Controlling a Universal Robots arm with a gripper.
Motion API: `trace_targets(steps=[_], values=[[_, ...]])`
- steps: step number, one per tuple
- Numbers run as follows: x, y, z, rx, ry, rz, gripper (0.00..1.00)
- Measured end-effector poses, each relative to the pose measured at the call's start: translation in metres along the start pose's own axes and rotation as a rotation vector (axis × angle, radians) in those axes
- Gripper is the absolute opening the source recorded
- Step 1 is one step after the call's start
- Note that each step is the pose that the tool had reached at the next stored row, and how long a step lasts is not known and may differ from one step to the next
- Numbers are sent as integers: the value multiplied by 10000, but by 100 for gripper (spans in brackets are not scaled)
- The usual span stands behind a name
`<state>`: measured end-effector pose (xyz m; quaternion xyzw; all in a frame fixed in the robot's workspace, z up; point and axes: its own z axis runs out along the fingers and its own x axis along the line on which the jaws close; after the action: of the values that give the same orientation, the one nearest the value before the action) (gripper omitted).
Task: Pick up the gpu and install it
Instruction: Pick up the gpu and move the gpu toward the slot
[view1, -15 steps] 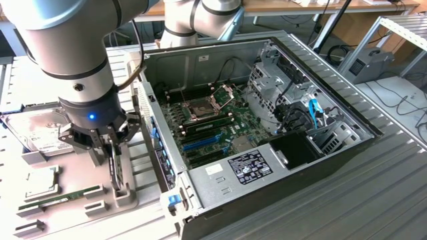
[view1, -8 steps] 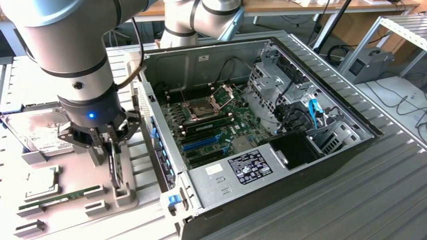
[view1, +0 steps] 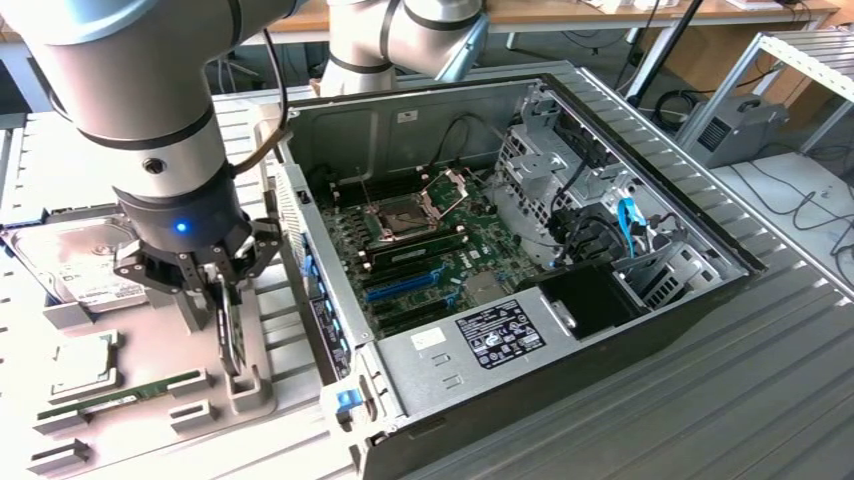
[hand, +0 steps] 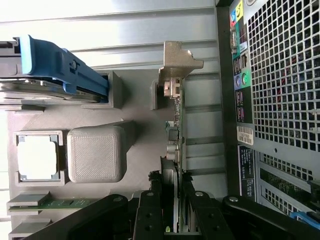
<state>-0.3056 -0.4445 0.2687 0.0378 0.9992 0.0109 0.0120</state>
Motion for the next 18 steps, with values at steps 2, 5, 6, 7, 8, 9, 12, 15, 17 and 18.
trace_targets(steps=[2, 5, 6, 7, 8, 9, 12, 15, 17, 18], values=[[0, 0, -7, 0, 1, 0, 26], [0, 0, -16, 1, 1, 0, 26], [0, 0, -21, 0, 1, 0, 26], [0, 1, -24, 0, 0, 0, 26], [-1, 1, -29, 1, 0, 0, 26], [-1, 1, -33, 1, 1, 0, 26], [-1, 1, -47, 1, 1, 0, 26], [-1, 1, -54, -1, -1, 0, 26], [-1, 1, -58, 0, 0, 0, 26], [-1, 1, -61, 1, 1, 0, 26]])
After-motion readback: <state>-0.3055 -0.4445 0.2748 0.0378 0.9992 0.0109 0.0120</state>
